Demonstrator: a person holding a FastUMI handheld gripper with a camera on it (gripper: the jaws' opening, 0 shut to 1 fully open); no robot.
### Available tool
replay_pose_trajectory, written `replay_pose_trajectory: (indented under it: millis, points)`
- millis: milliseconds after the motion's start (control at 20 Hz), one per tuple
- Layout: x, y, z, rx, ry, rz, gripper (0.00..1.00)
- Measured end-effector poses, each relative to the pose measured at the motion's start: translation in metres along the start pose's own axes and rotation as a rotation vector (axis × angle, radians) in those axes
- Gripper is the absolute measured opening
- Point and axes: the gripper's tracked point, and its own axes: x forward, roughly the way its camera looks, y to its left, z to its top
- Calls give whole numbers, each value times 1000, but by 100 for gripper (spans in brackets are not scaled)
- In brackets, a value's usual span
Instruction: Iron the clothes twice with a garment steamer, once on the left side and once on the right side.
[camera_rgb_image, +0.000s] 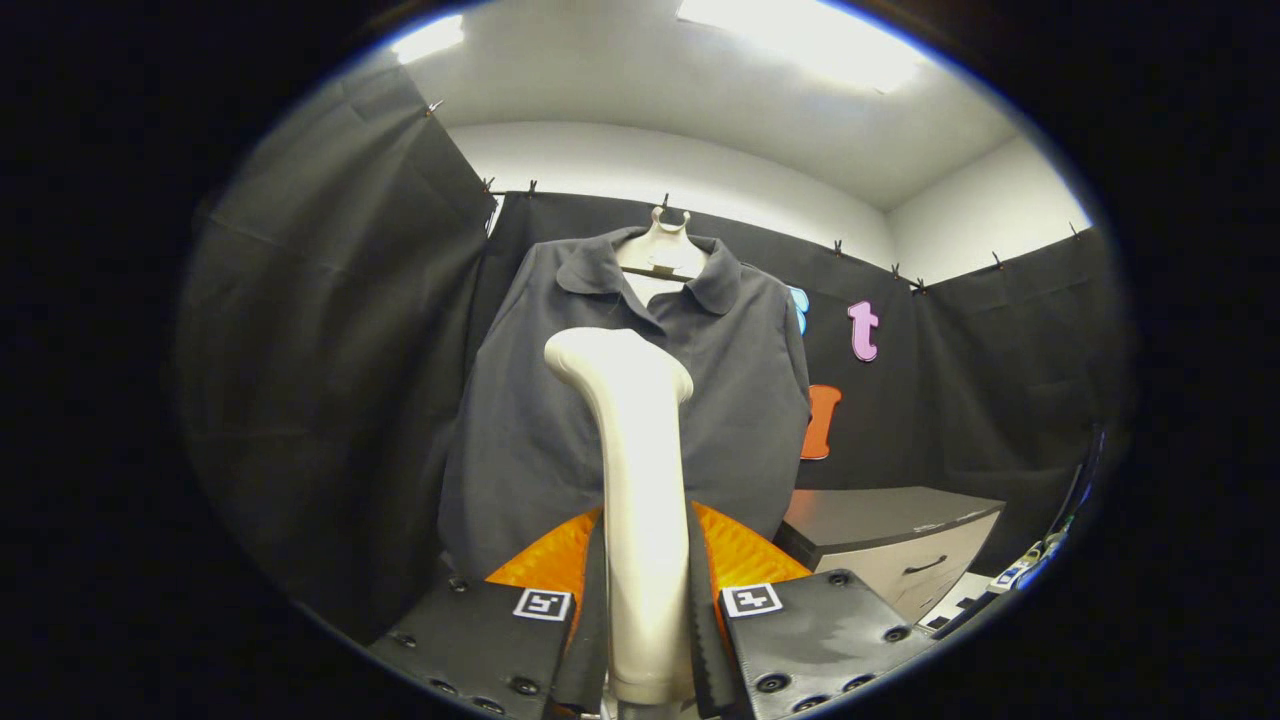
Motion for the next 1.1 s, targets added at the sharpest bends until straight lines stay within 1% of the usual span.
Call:
replay_pose_trajectory:
  millis: [200, 400, 500, 650, 1100]
  points:
    - [4, -8, 9, 6, -10, -17, 41]
    - [8, -12, 15, 12, -3, -12, 41]
    - [7, -17, 19, 7, -8, -32, 41]
    - [7, -20, 26, 16, -23, -39, 41]
    - [6, -20, 24, 21, -23, -36, 41]
